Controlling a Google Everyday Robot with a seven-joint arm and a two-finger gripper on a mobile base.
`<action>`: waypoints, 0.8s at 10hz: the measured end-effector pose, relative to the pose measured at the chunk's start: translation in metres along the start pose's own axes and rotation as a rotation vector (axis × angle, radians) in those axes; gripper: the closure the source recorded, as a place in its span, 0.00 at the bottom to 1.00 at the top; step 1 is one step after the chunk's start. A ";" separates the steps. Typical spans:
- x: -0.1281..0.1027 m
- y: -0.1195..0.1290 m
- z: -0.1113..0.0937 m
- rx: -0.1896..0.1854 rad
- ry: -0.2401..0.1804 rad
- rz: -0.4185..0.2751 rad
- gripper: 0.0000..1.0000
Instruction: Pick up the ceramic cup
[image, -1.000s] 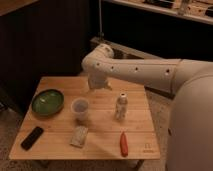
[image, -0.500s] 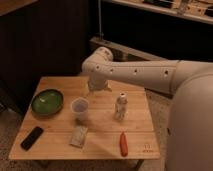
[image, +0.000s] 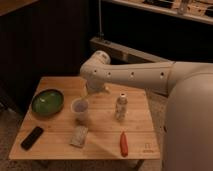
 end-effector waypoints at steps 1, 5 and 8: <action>0.000 0.002 0.000 0.000 0.000 -0.004 0.20; 0.006 0.005 0.022 -0.002 0.006 -0.013 0.20; 0.005 0.013 0.033 -0.006 0.016 -0.021 0.20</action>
